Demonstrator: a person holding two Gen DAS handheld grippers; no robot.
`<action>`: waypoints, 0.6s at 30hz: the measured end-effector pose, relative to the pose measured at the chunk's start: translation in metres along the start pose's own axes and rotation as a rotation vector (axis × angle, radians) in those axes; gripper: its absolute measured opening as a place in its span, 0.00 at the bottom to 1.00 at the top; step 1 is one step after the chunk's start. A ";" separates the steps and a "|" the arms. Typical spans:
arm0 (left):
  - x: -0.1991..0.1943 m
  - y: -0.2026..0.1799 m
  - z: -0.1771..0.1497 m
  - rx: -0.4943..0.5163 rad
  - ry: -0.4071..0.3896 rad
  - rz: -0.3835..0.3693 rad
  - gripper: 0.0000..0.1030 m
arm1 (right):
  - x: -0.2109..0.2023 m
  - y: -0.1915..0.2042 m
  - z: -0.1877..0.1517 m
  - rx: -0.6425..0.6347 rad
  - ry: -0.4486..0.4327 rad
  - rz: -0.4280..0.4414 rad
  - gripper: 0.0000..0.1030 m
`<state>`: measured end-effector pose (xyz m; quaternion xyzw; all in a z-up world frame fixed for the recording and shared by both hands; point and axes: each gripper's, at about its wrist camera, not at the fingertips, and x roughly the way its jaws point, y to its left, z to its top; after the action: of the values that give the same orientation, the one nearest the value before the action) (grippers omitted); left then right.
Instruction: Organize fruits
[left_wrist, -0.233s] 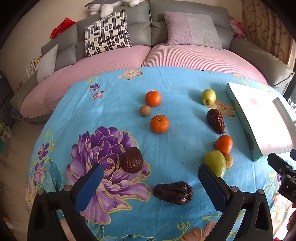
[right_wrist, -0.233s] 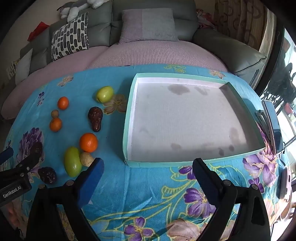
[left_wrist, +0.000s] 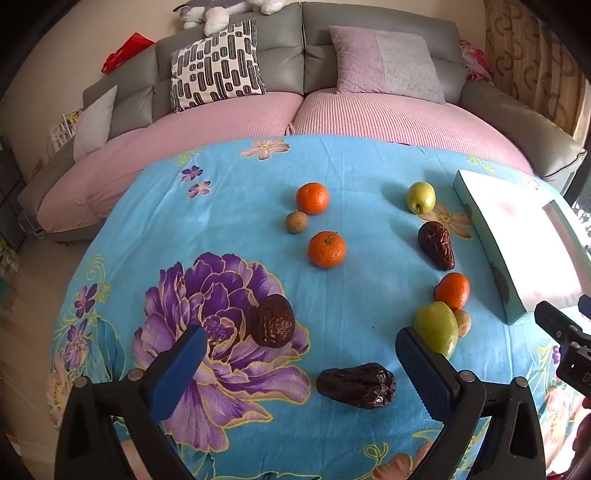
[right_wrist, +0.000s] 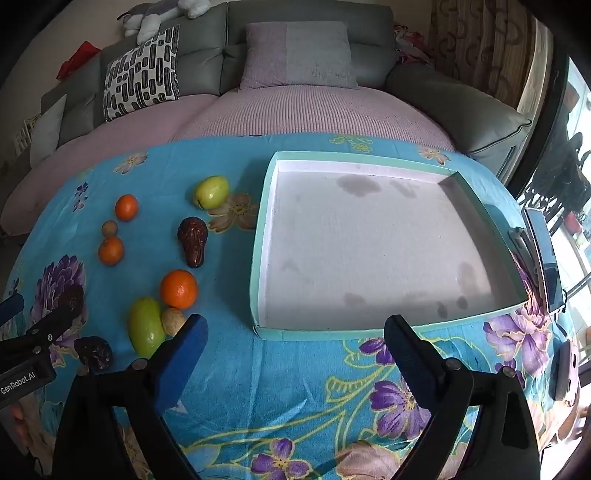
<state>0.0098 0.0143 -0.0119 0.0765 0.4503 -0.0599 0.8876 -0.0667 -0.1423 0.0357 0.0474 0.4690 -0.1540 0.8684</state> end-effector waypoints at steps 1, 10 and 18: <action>0.000 -0.001 0.000 0.002 0.001 0.003 1.00 | 0.000 0.001 0.000 -0.006 0.000 0.000 0.94; 0.001 0.003 0.000 -0.002 0.003 -0.010 1.00 | -0.003 0.002 0.001 -0.019 -0.001 0.004 0.94; 0.001 0.007 0.001 -0.020 0.007 -0.022 1.00 | -0.002 0.005 0.000 -0.011 0.008 -0.001 0.94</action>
<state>0.0121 0.0213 -0.0115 0.0627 0.4548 -0.0649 0.8860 -0.0659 -0.1370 0.0372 0.0428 0.4733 -0.1515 0.8667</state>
